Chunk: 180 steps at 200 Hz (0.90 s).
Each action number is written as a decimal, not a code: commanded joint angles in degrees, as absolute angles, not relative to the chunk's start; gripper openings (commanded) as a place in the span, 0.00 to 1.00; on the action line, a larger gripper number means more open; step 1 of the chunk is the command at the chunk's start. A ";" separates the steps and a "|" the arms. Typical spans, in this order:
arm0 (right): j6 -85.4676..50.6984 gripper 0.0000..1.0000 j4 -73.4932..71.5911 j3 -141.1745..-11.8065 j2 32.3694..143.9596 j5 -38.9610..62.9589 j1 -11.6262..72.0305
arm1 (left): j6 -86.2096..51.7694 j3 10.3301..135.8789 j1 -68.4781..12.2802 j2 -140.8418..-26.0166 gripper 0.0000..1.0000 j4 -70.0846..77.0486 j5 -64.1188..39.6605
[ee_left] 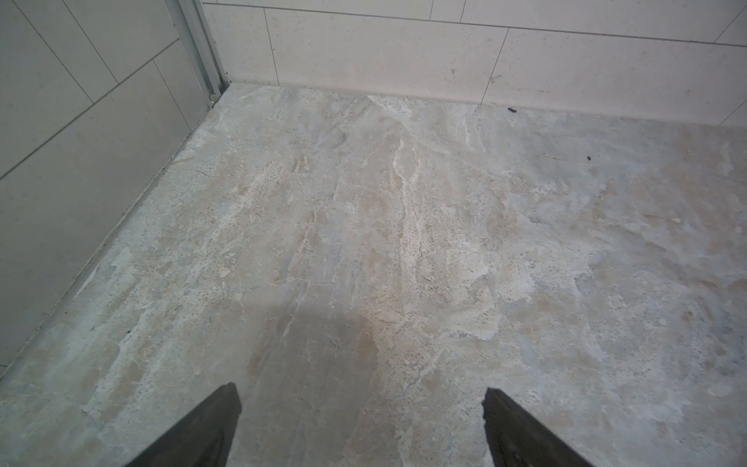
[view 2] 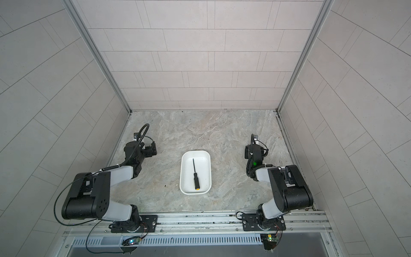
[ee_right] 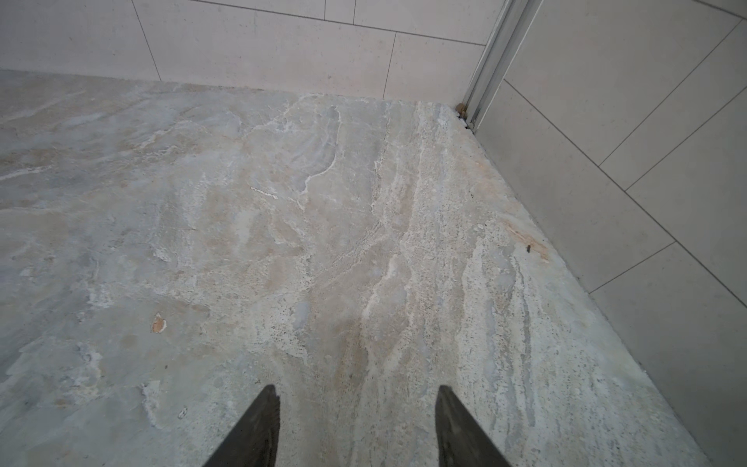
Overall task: Put the screwdriver in the bin
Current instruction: Reset both arms
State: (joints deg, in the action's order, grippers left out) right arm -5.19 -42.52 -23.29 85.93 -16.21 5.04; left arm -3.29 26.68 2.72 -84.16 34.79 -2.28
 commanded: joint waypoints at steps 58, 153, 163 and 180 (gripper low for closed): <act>-3.84 0.59 -43.46 -23.77 86.73 -18.42 5.10 | -1.03 28.29 0.06 -88.35 1.00 37.21 1.89; -3.86 0.66 -42.73 -24.17 86.66 -18.13 5.01 | -1.27 26.28 -0.59 -87.63 1.00 40.11 4.49; -3.86 0.73 -42.75 -24.12 86.66 -18.11 4.99 | -1.40 26.28 -0.61 -87.79 1.00 40.26 4.48; -3.80 0.99 -42.84 -24.09 86.66 -18.11 4.99 | -1.36 26.28 -0.66 -87.71 1.00 40.25 4.49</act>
State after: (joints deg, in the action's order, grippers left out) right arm -4.62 -42.85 -23.35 86.37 -17.23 5.04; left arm -1.48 26.96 -0.36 -88.62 38.35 4.01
